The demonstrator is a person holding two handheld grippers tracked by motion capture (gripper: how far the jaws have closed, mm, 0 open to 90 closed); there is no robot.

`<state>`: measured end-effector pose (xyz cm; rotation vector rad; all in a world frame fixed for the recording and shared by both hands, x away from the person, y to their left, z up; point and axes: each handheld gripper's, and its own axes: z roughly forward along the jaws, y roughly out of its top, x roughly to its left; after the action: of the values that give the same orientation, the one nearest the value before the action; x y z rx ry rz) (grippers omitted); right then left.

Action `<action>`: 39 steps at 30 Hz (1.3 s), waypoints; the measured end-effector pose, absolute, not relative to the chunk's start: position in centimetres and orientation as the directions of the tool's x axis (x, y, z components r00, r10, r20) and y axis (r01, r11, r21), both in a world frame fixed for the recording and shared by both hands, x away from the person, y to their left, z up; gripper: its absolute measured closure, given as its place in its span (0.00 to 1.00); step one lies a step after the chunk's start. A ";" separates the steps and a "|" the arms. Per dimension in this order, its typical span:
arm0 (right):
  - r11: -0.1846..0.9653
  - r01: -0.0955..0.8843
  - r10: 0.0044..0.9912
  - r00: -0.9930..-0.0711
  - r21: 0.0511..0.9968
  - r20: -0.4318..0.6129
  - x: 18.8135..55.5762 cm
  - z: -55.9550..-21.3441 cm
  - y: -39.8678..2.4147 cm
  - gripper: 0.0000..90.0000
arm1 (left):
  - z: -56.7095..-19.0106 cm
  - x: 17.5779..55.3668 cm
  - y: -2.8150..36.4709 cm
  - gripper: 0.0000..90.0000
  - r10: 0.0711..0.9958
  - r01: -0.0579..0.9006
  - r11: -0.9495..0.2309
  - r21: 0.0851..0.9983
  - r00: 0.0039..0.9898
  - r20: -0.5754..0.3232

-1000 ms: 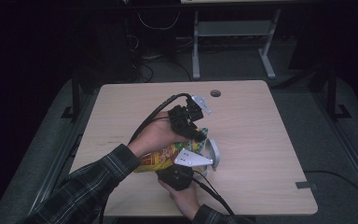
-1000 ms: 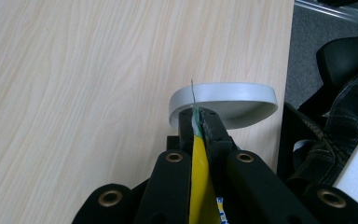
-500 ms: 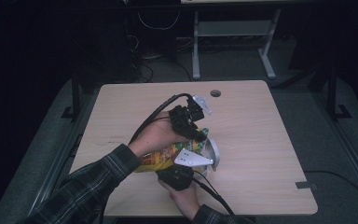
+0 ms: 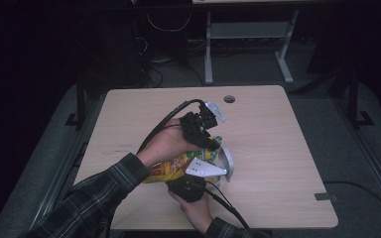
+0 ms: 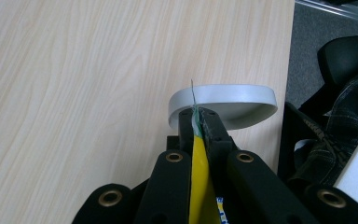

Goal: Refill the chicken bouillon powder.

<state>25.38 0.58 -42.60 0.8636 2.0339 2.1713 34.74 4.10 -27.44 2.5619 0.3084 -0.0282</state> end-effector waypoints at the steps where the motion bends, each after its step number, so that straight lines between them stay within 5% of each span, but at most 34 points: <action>1: -0.138 0.335 0.396 -0.844 0.932 0.362 25.4 -42.6 0.6 1.00 | -27.4 34.7 4.1 0.99 0.213 0.224 -0.821 0.526 0.974 -0.082; 39: -0.153 0.335 0.395 -0.841 0.930 0.369 25.4 -42.5 0.5 1.00 | -27.2 34.6 3.6 0.99 0.205 0.214 -0.830 0.515 0.976 -0.075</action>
<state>25.40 0.47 -42.47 0.8706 2.0155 2.1872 34.64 3.61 -27.22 2.5781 0.2947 -0.0230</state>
